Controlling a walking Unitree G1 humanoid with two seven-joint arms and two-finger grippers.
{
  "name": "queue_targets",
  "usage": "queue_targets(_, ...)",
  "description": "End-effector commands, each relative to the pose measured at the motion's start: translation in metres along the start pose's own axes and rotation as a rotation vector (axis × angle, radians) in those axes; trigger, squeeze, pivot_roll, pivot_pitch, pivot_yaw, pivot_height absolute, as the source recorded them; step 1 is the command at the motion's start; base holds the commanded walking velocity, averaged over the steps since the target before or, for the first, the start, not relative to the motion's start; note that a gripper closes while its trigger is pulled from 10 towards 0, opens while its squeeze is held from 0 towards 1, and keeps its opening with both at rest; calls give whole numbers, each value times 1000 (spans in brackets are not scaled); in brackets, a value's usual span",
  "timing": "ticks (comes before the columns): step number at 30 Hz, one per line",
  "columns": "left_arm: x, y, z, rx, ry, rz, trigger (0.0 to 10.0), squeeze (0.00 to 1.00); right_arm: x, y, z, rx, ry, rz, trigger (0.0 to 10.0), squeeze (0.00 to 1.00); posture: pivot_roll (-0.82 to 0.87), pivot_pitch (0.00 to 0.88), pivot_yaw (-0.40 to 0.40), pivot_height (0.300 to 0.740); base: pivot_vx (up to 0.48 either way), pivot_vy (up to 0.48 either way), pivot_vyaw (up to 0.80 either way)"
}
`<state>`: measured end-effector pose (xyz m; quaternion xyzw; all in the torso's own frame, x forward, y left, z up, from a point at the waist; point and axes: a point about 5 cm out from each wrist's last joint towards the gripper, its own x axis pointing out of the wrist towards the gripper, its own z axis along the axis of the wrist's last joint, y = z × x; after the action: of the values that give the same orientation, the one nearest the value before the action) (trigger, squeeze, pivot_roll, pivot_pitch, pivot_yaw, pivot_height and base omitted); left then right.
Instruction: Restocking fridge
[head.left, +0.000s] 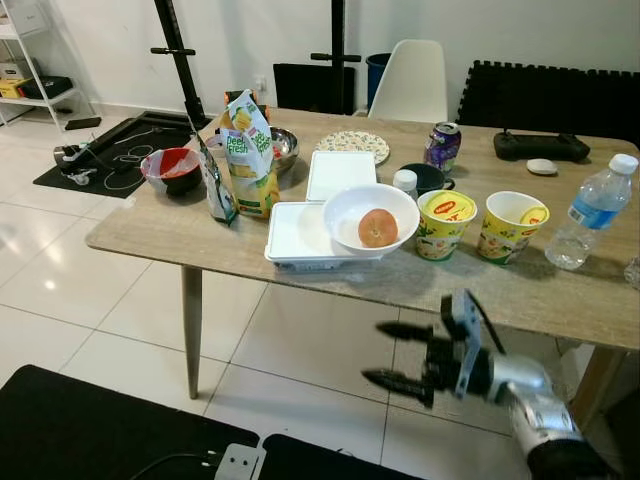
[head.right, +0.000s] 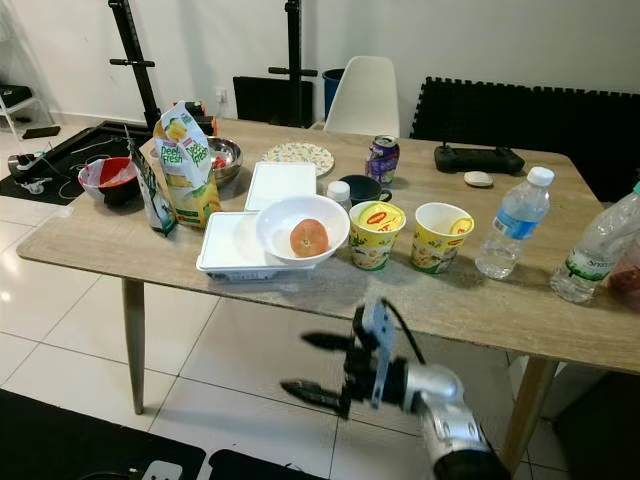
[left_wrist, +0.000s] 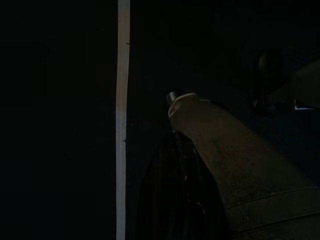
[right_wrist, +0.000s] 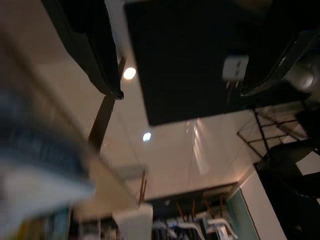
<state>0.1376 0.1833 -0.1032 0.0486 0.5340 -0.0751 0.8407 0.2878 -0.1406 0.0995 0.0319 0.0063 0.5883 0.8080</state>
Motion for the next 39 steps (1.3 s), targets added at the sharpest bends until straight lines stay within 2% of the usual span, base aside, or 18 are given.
queue_targets(1,0,2,-2,19,10,2,10000,0,1,-2,8,-21,-38,-9,10000,1000,-40,0,-2,740,0,0,0)
queue_targets(2,0,2,-2,22,11,2,10000,0,6,-9,25,-82,-64,-34,10000,1000,-41,0,-2,740,0,0,0)
queue_targets(6,0,1,-1,25,10,1,10000,0,15,-19,42,-152,-67,-73,10000,1000,-39,0,-3,740,0,0,0)
queue_targets(8,0,1,0,26,7,0,10000,0,24,-31,56,-230,-47,-147,10000,1000,-36,0,-8,740,0,0,0)
queue_targets(11,0,0,0,26,6,-1,10000,0,30,-40,67,-304,-6,-188,10000,1000,-36,0,-10,740,0,0,0)
queue_targets(12,0,0,-1,27,5,-1,10000,0,32,-44,72,-337,19,-207,10000,380,-36,0,-14,740,0,0,0)
queue_targets(13,0,0,-1,28,6,-3,10000,0,35,-50,79,-389,52,-231,10000,0,-36,0,-17,740,0,0,0)
queue_targets(14,0,0,-1,28,6,-3,10000,0,35,-50,79,-389,52,-231,10000,0,-36,0,-17,740,0,0,0)
queue_targets(16,0,-1,-1,28,7,-5,10000,0,39,-57,91,-467,98,-257,10000,0,-34,0,-22,740,0,0,0)
queue_targets(18,0,-3,-2,25,8,-9,10000,0,44,-65,103,-627,230,-253,10000,0,-33,0,-28,740,0,0,0)
queue_targets(21,0,-4,-3,24,9,-11,10000,0,45,-67,111,-676,255,-236,10000,0,-32,0,-30,740,0,0,0)
queue_targets(25,0,-4,-3,23,11,-13,10000,0,46,-67,120,-680,228,-221,10000,0,-31,0,-35,740,0,0,0)
queue_targets(26,0,-5,-5,20,14,-14,10000,0,47,-65,135,-653,156,-151,10000,0,-31,0,-38,740,0,0,0)
queue_targets(29,0,-5,-6,20,15,-14,10000,0,48,-64,139,-647,136,-123,10000,0,-31,0,-38,740,0,0,0)
queue_targets(30,0,-5,-6,19,15,-15,10000,0,48,-62,140,-631,130,-74,10000,0,-31,0,-39,740,0,0,0)
queue_targets(34,-1,-4,-7,22,17,-15,10000,0,52,-55,131,-583,184,69,10000,0,-33,0,-38,740,0,0,0)
queue_targets(38,-1,-3,-8,24,17,-15,10000,0,56,-53,124,-589,234,110,10000,0,-33,0,-38,740,0,0,0)
queue_targets(39,-2,0,-10,25,22,-12,10000,0,61,-52,115,-605,288,124,10000,0,-33,0,-35,740,0,0,0)
